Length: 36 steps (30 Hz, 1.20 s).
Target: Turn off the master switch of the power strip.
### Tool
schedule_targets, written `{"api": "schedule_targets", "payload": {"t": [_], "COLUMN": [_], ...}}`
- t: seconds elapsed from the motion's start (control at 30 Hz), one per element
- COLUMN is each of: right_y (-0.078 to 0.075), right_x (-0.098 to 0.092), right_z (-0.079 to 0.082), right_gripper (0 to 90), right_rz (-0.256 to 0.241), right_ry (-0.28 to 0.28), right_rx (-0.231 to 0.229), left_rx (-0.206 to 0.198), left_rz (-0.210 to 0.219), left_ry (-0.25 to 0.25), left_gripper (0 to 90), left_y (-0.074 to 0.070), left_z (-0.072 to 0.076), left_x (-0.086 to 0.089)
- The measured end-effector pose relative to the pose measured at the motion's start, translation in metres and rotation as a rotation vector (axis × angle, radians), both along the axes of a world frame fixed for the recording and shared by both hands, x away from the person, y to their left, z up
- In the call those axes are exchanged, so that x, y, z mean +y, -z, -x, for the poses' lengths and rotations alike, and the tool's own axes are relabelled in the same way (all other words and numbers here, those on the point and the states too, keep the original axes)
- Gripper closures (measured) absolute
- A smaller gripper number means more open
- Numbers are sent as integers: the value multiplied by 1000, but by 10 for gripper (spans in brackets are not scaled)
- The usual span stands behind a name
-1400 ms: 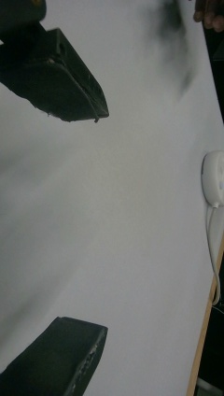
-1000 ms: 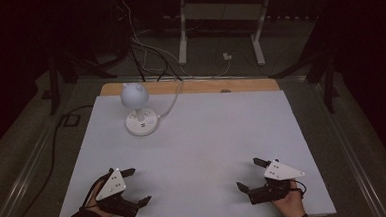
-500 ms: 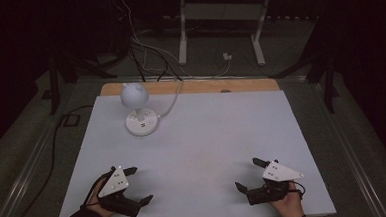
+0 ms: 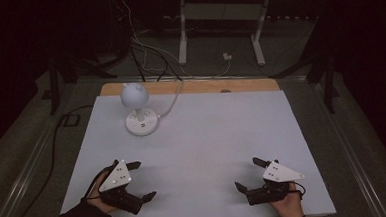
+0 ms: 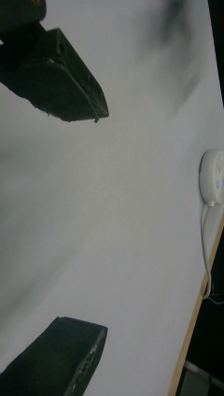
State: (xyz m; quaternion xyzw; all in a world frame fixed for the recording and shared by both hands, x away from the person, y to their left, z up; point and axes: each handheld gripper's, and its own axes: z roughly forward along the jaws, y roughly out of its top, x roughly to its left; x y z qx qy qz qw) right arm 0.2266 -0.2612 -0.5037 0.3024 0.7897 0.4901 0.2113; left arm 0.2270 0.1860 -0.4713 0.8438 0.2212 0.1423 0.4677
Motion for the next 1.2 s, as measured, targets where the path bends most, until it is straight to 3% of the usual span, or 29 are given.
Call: {"api": "schedule_targets", "payload": {"t": [0.23, 0.77, 0.97, 1.2], "right_y": [-1, -1, -1, 0], "right_x": [0, 0, -1, 0], "right_z": [1, 0, 0, 0], "right_gripper": [0, 0, 0, 0], "right_rz": [-5, -8, -13, -16], "right_ry": [1, 1, 5, 3], "right_rx": [-4, -3, -1, 8], "left_rx": [-8, -8, -22, -29], "left_rz": [18, 14, 24, 25], "left_ry": [4, 13, -8, -43], "left_gripper": [2, 2, 2, 2], "left_y": [-13, -37, -46, -47], "left_z": [-9, -29, -39, -51], "left_x": [-4, -9, -10, -13]}}
